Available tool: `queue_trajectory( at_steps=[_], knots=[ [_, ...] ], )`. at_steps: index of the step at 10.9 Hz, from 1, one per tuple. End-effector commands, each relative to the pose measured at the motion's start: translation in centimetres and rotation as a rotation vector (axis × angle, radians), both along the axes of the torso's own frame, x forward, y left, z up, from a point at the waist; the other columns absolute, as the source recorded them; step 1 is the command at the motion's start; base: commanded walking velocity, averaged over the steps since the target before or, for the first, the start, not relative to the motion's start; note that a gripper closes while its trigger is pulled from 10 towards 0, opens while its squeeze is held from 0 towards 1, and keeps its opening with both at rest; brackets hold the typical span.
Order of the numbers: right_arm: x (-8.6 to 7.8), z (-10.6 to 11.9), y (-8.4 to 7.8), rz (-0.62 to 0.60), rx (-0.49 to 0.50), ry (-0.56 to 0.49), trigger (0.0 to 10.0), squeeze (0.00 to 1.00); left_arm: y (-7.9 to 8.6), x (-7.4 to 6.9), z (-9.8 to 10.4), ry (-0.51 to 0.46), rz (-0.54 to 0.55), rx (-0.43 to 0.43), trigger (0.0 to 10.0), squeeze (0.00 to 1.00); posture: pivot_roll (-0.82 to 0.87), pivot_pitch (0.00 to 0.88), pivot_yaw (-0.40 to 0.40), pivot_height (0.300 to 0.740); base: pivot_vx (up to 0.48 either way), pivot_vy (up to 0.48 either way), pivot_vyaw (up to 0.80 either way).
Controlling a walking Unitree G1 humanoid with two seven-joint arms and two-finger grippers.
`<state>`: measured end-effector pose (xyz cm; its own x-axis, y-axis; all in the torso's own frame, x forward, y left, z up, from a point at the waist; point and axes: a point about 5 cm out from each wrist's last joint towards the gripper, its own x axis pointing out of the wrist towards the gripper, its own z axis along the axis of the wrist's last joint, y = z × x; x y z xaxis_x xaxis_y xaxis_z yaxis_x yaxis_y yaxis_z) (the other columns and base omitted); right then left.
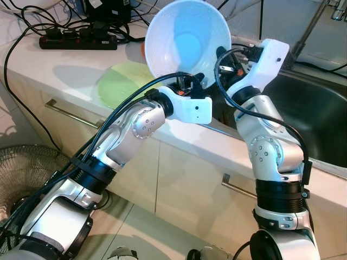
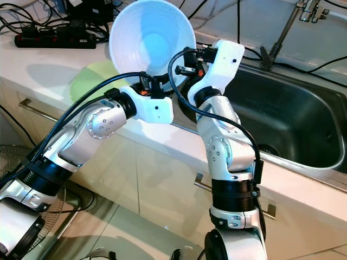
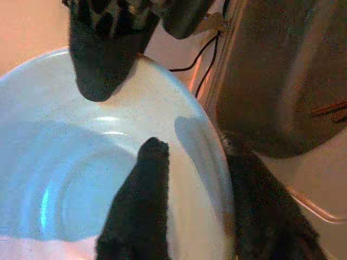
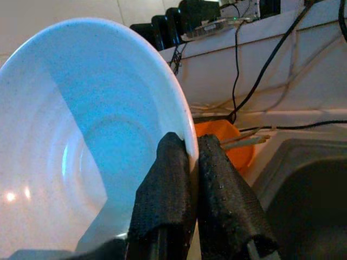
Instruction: Kitchen organization
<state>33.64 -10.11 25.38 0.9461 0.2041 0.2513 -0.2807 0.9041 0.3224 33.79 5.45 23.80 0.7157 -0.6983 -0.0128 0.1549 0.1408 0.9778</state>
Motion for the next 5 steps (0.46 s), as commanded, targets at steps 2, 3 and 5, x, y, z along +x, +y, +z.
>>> queue_trajectory(
  at_steps=[2,3,5],
  knots=[
    [0.7,-1.3,-1.8,-0.135,0.003,0.076,0.0,0.00,-0.1,-0.3,1.3,-0.036,-0.026,-0.050,10.0,1.00,-0.04,0.041,-0.068,0.719,0.000,0.000,0.00],
    [1.1,-1.8,-2.8,-0.209,0.002,0.103,0.0,0.00,-0.3,-0.5,1.2,-0.018,-0.038,-0.078,10.0,0.57,-0.03,0.042,-0.068,0.719,0.000,0.000,0.00],
    [1.6,-2.5,-4.5,-0.327,0.011,0.146,0.0,0.00,-0.6,-0.8,1.0,0.008,-0.069,-0.116,10.0,0.00,-0.03,0.040,-0.067,0.719,0.000,0.000,0.00]
  ],
)
